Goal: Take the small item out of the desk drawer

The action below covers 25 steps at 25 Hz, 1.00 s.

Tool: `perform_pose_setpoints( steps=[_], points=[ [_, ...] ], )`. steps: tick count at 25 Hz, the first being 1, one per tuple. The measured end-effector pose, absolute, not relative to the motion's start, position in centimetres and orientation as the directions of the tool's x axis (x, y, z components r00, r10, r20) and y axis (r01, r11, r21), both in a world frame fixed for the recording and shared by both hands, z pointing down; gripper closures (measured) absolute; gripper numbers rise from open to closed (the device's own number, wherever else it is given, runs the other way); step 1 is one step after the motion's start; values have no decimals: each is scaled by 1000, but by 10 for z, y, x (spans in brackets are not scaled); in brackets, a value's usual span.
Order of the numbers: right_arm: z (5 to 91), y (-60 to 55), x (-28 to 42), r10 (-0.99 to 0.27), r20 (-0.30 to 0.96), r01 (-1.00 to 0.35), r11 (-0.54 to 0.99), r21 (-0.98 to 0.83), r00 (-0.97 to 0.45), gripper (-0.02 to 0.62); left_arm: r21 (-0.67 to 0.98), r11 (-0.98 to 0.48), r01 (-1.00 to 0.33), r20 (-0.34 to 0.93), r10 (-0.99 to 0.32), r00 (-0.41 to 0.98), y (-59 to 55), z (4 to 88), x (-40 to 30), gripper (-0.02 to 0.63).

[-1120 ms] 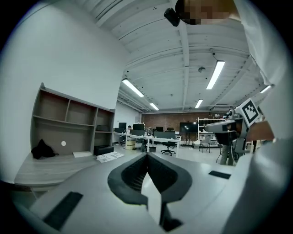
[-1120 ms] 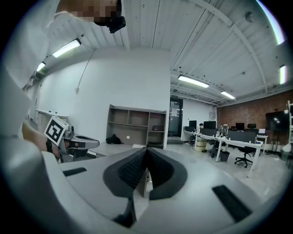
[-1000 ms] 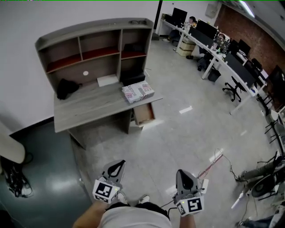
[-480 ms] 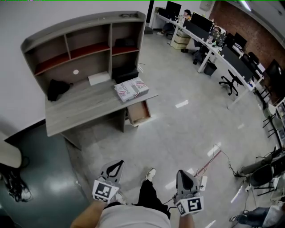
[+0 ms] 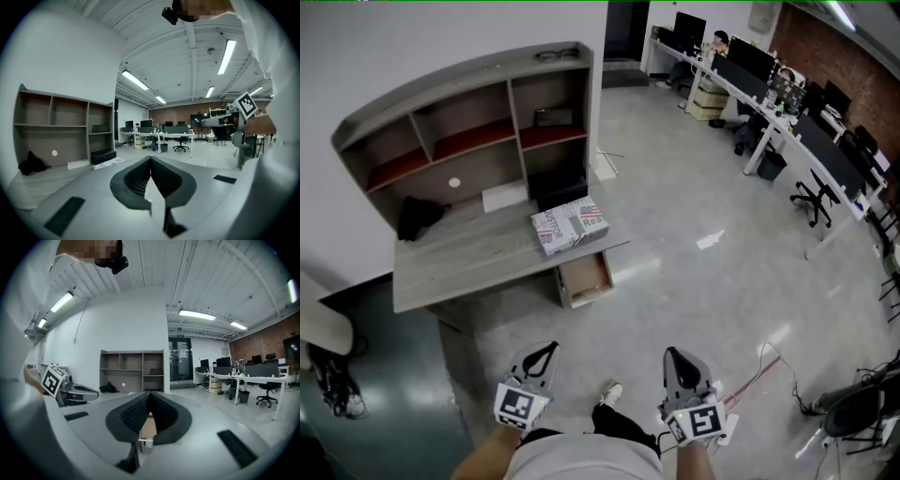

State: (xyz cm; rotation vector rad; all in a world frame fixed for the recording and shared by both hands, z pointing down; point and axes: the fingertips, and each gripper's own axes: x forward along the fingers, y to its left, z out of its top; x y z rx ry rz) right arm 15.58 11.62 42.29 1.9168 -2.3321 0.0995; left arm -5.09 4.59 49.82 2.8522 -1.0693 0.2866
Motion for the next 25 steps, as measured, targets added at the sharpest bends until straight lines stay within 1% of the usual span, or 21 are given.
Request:
perform_pose_setpoints(
  steps=[4,7,11,15,22,25],
  points=[
    [424,82,197,-959,150,-969,247,21,-241,574,0,-714,-700,201,-686,700,18,492,-16,588],
    [426,61,212,-950,151,-961,278,0,-275,574,-14,-690,-724,218,-709,671,6,493,-5,588],
    [427,42,216,-938,142,-948,316,-23,-316,574,-16,-661,-750,244,-731,638,-8,496,3,588],
    [431,30,218,-930,153,-942,333,-31,-334,574,-44,-665,-746,259,-729,634,-27,503,15,588],
    [435,6,220,-930,197,-949,314,-8,-309,574,-32,-691,-722,246,-705,665,-61,520,29,588],
    [439,-5,219,-924,223,-947,321,8,-311,574,-36,-704,-709,275,-689,670,-74,533,32,588]
  ],
)
